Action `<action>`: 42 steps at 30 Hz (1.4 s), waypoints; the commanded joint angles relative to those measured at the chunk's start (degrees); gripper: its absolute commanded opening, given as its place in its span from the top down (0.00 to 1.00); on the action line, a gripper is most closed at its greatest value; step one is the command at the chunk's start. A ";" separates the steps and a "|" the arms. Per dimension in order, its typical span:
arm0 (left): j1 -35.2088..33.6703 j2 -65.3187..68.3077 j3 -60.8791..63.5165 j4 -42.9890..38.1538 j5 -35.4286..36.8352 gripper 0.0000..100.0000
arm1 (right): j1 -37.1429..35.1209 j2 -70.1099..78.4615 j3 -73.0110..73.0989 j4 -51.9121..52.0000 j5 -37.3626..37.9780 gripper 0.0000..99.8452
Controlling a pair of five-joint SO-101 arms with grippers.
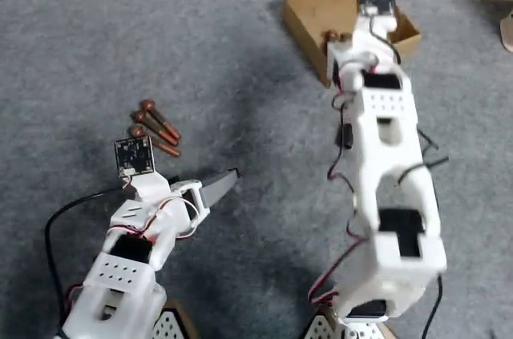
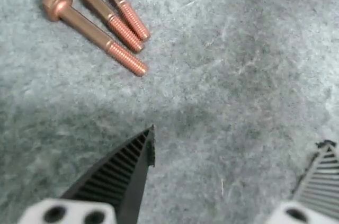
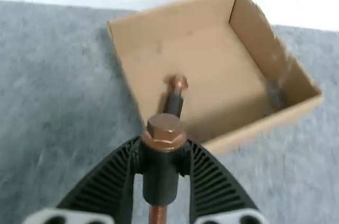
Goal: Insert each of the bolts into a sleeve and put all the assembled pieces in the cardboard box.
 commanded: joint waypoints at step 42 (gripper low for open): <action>0.92 -0.84 -0.48 -0.97 0.09 0.58 | 0.57 49.01 -82.15 34.24 -5.63 0.83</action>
